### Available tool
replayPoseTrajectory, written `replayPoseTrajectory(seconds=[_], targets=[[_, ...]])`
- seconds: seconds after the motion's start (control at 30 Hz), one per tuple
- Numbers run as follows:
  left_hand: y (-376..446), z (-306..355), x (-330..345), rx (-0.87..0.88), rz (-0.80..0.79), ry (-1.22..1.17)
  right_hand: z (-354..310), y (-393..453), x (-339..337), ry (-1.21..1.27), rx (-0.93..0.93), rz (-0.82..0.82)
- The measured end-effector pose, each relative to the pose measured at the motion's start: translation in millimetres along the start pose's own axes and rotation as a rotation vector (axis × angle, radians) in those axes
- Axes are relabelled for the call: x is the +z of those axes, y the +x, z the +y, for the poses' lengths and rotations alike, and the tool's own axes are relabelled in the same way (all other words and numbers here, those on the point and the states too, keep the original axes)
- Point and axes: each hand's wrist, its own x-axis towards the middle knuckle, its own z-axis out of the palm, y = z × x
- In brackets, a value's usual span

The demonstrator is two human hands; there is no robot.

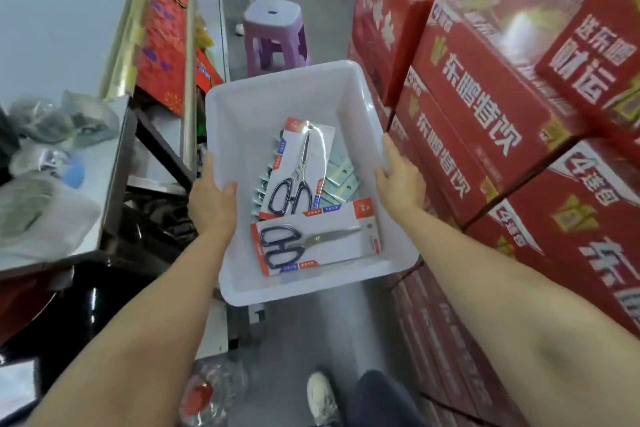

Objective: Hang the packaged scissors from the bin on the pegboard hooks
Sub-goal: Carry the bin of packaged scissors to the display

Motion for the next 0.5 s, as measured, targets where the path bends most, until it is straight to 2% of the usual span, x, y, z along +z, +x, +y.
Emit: replayPoseTrajectory(seconds=[0.3, 0.5], targets=[[178.6, 67.6, 63.4, -0.022, 0.036, -0.039, -36.2, 200.3, 49.3, -0.037, -0.039, -0.002], [288.1, 92.5, 91.8, -0.058, 0.076, -0.045, -70.6, 324.8, 91.0, -0.045, -0.056, -0.069]])
